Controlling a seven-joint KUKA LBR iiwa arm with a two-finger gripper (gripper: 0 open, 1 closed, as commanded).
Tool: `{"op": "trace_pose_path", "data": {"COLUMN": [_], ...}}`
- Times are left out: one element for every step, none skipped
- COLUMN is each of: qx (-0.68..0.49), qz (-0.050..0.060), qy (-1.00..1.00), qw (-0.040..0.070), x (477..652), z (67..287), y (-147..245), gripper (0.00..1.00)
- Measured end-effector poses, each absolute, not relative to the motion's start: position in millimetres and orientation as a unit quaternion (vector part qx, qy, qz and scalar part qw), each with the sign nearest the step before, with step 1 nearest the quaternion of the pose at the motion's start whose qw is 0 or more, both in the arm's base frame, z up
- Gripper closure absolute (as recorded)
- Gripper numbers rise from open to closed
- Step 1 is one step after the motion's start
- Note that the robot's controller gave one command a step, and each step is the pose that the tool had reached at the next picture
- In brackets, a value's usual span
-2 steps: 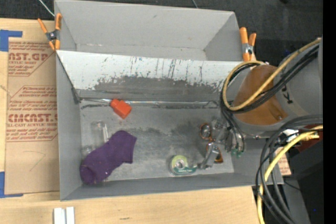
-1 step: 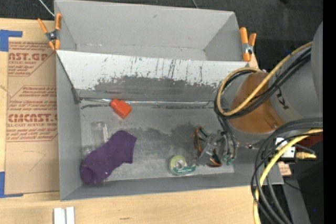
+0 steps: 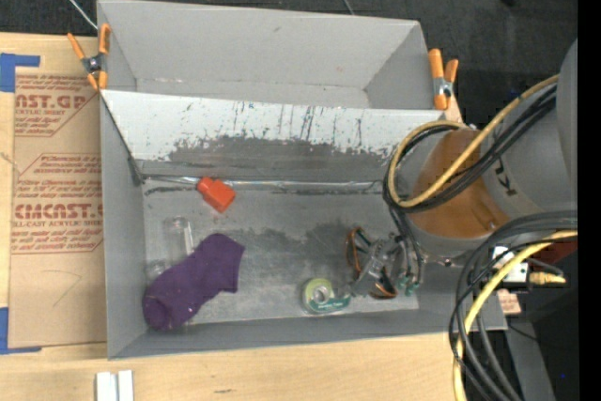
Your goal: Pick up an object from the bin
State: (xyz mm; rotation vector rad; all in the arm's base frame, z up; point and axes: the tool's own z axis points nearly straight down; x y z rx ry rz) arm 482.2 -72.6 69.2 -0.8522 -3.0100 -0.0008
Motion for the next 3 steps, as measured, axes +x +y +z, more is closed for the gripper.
{"op": "trace_pose_path", "data": {"qx": [-0.273,-0.272,-0.273], "qz": [0.0,0.0,0.0], "qy": [-0.962,-0.962,-0.962], "qw": [0.008,0.009,0.01], "x": [481.4,480.9,480.7], "z": [72,85,100], "y": [-72,-72,-72], "gripper": [1.0,1.0,1.0]}}
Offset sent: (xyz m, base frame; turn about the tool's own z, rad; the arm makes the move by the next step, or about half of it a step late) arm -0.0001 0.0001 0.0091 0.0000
